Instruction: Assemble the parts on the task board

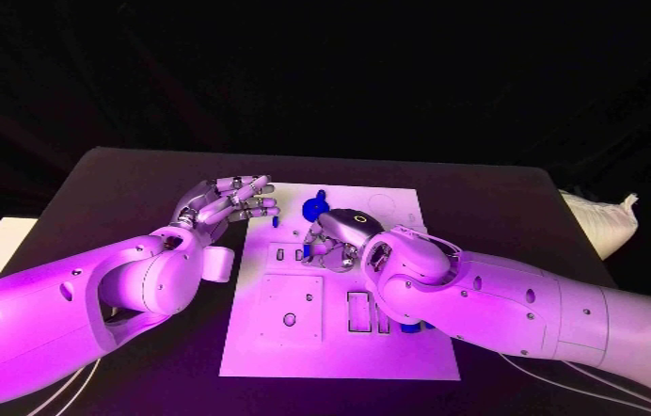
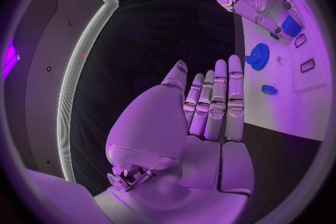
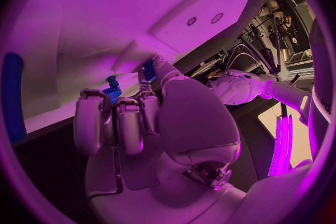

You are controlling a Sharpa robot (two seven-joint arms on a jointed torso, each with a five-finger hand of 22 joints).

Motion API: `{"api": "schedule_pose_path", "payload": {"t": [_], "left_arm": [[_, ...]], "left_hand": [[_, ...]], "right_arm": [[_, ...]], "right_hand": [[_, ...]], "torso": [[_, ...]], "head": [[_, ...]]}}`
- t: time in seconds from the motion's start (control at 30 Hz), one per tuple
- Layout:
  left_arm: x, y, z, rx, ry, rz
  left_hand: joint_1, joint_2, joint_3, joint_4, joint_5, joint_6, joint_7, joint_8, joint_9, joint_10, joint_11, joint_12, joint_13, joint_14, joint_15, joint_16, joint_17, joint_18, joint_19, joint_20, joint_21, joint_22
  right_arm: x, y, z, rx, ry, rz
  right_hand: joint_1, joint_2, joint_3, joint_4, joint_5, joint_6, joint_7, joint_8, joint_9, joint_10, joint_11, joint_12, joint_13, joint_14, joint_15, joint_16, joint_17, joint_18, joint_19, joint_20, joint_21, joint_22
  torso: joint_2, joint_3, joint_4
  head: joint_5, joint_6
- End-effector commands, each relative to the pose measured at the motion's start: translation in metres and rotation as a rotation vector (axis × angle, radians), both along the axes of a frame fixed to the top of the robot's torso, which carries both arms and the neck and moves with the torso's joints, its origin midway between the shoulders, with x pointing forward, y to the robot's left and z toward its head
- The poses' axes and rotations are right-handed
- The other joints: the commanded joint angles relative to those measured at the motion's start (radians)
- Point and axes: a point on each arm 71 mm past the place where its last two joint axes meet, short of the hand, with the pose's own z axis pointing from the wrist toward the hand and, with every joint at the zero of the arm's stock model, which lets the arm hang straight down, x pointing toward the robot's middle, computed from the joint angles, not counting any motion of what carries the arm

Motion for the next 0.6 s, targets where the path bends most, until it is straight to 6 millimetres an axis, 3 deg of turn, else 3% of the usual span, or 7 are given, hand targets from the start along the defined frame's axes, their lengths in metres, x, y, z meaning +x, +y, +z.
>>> {"api": "schedule_pose_path", "payload": {"t": [0.03, 0.6], "left_arm": [[-0.0005, -0.0018, 0.0016, -0.011, -0.009, -0.007], [-0.0008, -0.0020, 0.0015, -0.011, -0.007, -0.010]], "left_hand": [[0.002, -0.004, -0.001, -0.006, 0.000, 0.002, 0.007, -0.003, -0.001, -0.007, 0.001, 0.000, -0.001, -0.007, 0.002, -0.004, 0.001, 0.006, -0.004, 0.000, -0.005, -0.001], [0.002, -0.004, -0.001, -0.006, 0.000, 0.002, 0.007, -0.003, -0.001, -0.007, 0.001, 0.000, -0.001, -0.007, 0.002, -0.004, 0.001, 0.006, -0.004, 0.000, -0.005, -0.001]], "right_arm": [[-0.0017, -0.0018, -0.0084, -0.063, 0.024, -0.004], [-0.0003, -0.0043, -0.0062, -0.039, -0.012, -0.025]], "right_hand": [[-0.004, -0.018, -0.007, 0.002, -0.002, -0.011, 0.000, -0.007, -0.005, -0.002, 0.007, -0.008, 0.063, 0.092, 0.008, -0.006, 0.194, -0.011, -0.002, 0.005, -0.004, -0.002], [-0.016, -0.044, -0.020, 0.008, 0.006, -0.056, 0.017, -0.035, -0.018, -0.026, 0.022, -0.049, 0.035, 0.089, 0.021, -0.013, 0.181, -0.010, -0.006, 0.017, -0.010, -0.010]], "torso": [[0.001, 0.0000, -0.0012], [0.000, -0.0002, 0.0008]], "head": [[0.000, 0.000], [-0.003, -0.002]]}}
